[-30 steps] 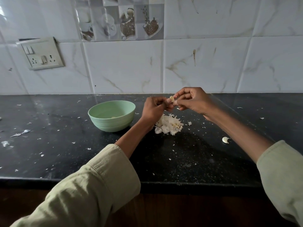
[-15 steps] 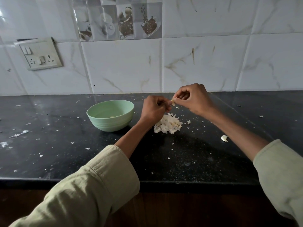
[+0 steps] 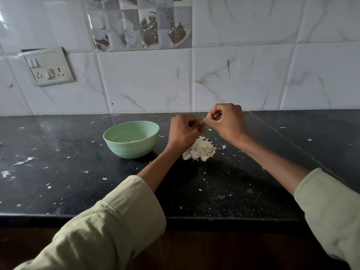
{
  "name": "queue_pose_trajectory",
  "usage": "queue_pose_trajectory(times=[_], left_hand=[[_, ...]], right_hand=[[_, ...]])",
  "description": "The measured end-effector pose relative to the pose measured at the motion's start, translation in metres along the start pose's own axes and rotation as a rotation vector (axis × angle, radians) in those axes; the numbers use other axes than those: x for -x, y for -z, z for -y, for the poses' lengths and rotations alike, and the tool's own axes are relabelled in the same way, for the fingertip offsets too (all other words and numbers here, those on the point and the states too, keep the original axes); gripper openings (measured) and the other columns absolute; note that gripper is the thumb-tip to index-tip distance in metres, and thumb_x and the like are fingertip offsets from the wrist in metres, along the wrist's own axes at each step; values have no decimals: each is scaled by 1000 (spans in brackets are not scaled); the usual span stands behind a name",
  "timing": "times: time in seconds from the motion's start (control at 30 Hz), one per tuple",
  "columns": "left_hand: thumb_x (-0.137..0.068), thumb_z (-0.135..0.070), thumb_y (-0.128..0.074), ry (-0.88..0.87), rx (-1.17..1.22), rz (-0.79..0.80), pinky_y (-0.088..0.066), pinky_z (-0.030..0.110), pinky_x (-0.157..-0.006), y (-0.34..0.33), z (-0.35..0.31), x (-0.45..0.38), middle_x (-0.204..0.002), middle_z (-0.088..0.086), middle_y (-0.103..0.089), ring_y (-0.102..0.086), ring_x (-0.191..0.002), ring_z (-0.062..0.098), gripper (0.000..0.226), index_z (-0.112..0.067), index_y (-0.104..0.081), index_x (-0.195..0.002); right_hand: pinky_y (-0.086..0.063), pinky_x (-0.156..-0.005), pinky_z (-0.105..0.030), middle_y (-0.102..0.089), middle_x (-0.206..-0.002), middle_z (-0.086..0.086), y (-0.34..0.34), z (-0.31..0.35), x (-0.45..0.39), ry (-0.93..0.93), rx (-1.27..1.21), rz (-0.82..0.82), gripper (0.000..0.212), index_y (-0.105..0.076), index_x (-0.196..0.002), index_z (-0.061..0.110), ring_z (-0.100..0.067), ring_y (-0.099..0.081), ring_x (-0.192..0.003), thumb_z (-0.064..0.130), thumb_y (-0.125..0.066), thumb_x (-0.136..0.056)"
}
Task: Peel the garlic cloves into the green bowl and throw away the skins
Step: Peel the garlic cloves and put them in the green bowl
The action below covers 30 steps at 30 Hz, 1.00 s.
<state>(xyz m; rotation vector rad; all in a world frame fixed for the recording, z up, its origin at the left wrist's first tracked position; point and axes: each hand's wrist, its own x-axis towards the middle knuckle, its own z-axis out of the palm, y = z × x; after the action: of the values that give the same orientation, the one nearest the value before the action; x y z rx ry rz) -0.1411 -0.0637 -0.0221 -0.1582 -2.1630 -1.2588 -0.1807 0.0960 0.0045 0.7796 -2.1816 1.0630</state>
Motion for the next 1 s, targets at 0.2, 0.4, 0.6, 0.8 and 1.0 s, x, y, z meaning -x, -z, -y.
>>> queue_pose_trajectory(times=[0.2,0.4,0.6,0.8,1.0], left_hand=[[-95,-15,-77,37,160,14,-57,18,-69,2,6,-2,-76,3,-79,-78,-72,16,11,-6,-83,-92],[-93,-14,-78,76,276,1,-55,16,-68,4,5,-3,-78,6,-79,-76,-70,12,10,-6,-81,-87],[-91,-10,-80,68,190,-12,-62,25,-77,3,6,-3,-84,8,-80,-79,-82,21,9,-7,-81,-99],[-87,-12,-82,44,127,5,-63,33,-80,1,8,-5,-80,4,-80,-78,-82,23,7,-12,-83,-94],[-85,-27,-87,17,117,0,-62,31,-75,0,8,-5,-79,2,-79,-77,-79,19,17,-13,-80,-92]], right_hand=[[-62,-74,-48,-76,-74,-10,-2,-14,-4,-242,-189,165,22,-76,-83,8,-22,-72,-66,28,-85,-84],[-64,-78,-47,-77,-78,-2,6,-12,-7,-122,-100,346,7,-77,-94,7,-22,-74,-72,13,-73,-95],[-48,-65,-14,-75,-84,9,16,-13,-11,14,-26,214,7,-79,-98,19,7,-61,-62,19,-72,-95],[-51,-64,-18,-74,-84,13,17,-5,-8,149,48,171,13,-79,-91,26,-6,-66,-66,20,-87,-82],[-40,-58,-7,-67,-68,17,18,-7,-9,149,137,116,7,-81,-86,22,-1,-61,-61,16,-86,-84]])
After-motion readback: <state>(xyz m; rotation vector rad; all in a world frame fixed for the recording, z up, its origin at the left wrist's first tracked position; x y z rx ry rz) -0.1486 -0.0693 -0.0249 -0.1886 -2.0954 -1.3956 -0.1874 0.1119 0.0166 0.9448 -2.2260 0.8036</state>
